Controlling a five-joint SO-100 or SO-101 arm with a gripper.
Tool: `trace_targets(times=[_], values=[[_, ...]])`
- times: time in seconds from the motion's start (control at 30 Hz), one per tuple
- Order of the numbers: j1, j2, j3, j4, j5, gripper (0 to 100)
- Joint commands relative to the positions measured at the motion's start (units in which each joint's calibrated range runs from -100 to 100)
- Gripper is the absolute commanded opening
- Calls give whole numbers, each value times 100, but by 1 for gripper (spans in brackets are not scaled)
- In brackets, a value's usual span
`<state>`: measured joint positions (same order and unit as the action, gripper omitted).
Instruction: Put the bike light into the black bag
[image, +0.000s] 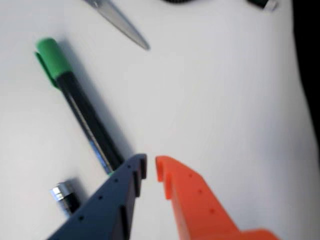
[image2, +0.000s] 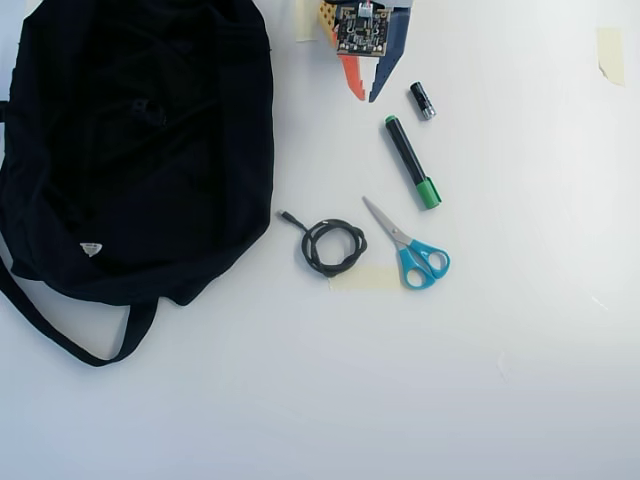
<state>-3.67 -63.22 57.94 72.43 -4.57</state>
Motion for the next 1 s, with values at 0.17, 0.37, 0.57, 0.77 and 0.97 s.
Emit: trace_targets(times=[0.17,0.37,0.57,0.77,0.97], values=[[-216,-2284,2706,-878,27,2],[-425,-3470,3766,-525,32,2],[-268,-3636,4125,-327,32,2],[-223,-3645,4134,26,21,2],[-201,-3645,4134,26,21,2]])
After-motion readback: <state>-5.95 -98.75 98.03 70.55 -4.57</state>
